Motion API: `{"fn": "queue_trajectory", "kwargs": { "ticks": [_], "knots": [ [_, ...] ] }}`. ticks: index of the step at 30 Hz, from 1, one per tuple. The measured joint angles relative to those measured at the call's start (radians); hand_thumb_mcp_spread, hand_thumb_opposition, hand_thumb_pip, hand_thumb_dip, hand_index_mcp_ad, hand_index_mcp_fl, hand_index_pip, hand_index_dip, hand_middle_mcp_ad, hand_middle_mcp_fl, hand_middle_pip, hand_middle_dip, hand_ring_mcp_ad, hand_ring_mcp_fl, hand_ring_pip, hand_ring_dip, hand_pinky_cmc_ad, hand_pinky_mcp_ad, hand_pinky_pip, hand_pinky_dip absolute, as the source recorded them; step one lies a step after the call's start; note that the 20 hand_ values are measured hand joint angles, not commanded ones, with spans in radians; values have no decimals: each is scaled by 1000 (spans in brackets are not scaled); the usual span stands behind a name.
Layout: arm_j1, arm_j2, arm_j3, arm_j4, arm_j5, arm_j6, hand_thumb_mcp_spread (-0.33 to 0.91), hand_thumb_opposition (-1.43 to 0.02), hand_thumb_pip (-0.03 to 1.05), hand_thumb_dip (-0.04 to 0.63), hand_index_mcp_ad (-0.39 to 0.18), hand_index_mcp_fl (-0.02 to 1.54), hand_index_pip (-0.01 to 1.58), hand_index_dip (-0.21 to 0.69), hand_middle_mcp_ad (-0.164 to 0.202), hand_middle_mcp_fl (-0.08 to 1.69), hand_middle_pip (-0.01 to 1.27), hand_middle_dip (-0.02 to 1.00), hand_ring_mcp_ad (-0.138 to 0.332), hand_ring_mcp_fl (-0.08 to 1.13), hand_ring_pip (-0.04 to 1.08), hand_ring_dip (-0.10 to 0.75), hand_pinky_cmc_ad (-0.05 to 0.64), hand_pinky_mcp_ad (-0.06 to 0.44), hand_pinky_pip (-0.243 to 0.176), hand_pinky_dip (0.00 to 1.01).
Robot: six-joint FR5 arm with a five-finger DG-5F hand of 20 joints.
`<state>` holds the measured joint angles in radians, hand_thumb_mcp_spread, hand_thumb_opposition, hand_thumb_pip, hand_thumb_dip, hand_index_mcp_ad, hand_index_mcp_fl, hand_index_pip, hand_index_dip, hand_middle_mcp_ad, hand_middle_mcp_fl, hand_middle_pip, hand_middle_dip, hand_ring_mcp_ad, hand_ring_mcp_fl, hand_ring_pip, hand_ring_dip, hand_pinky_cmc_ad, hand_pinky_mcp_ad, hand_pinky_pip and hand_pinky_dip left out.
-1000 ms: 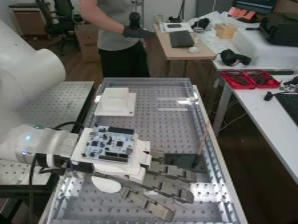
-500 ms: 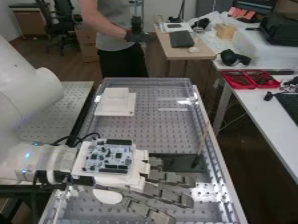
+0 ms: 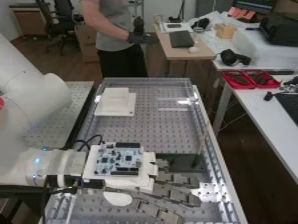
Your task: Grab the paper clip and place it in the clear container
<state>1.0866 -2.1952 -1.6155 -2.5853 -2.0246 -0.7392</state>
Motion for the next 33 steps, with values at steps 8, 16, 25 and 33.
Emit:
{"fn": "queue_trajectory", "kwargs": {
  "ticks": [8, 16, 25, 33],
  "knots": [
    [3, -11, 9, -2, -6, 5, 415, -836, 723, 269, -127, 188, 1553, 113, 38, 42, 124, 188, 131, 0, 99, 112, 330, 278, -30, 223],
    [3, -14, 8, -1, -9, 4, 415, -836, 785, 281, -127, 152, 1550, 108, 38, 42, 124, 188, 131, 0, 96, 112, 330, 278, -26, 223],
    [0, -29, 13, 0, -12, 8, 415, -836, 784, 300, -127, 155, 1553, 106, 42, 42, 124, 188, 133, 0, 99, 112, 321, 271, -30, 209],
    [3, -41, 20, 0, -14, 15, 414, -836, 785, 300, -127, 155, 1553, 101, 42, 42, 124, 188, 133, 0, 99, 112, 319, 262, -26, 204]
  ]
}}
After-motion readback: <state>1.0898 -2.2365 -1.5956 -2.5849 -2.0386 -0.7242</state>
